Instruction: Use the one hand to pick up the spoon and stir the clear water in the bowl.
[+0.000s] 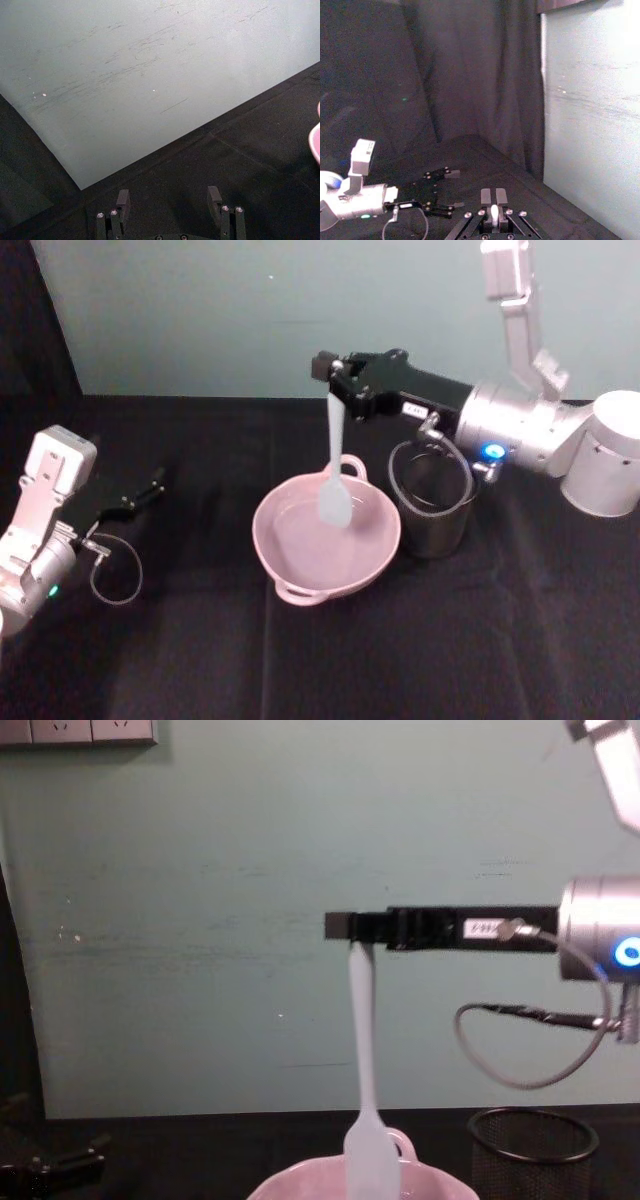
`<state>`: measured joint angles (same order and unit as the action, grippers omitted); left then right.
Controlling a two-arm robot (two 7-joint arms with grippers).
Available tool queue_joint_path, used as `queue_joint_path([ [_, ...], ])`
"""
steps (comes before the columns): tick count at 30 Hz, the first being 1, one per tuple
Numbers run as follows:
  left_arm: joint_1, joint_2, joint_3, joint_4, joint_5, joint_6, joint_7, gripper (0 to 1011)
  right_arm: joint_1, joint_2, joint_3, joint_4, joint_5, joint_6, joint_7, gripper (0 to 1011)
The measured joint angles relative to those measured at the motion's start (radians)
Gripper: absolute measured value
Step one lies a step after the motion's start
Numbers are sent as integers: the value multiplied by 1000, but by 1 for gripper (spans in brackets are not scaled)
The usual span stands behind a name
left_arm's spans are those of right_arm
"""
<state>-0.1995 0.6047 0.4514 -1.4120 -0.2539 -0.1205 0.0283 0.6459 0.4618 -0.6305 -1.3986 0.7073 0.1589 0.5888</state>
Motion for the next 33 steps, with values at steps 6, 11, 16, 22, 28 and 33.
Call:
queue_joint_path([
  [6, 0, 0, 0, 0, 0, 0, 0, 1011, 18, -50, -22, 77, -23, -39, 50, 64],
  [11, 0, 0, 0, 0, 0, 0, 0, 1011, 31, -81, -31, 116, -36, -48, 67, 64],
  [16, 0, 0, 0, 0, 0, 0, 0, 1011, 52, -118, -40, 173, -49, -57, 87, 64],
  [22, 0, 0, 0, 0, 0, 0, 0, 1011, 90, -163, -48, 263, -65, -72, 112, 64],
  [28, 0, 0, 0, 0, 0, 0, 0, 1011, 130, -202, -38, 363, -78, -96, 129, 64],
  [33, 0, 0, 0, 0, 0, 0, 0, 1011, 145, -211, -20, 406, -93, -107, 127, 64],
])
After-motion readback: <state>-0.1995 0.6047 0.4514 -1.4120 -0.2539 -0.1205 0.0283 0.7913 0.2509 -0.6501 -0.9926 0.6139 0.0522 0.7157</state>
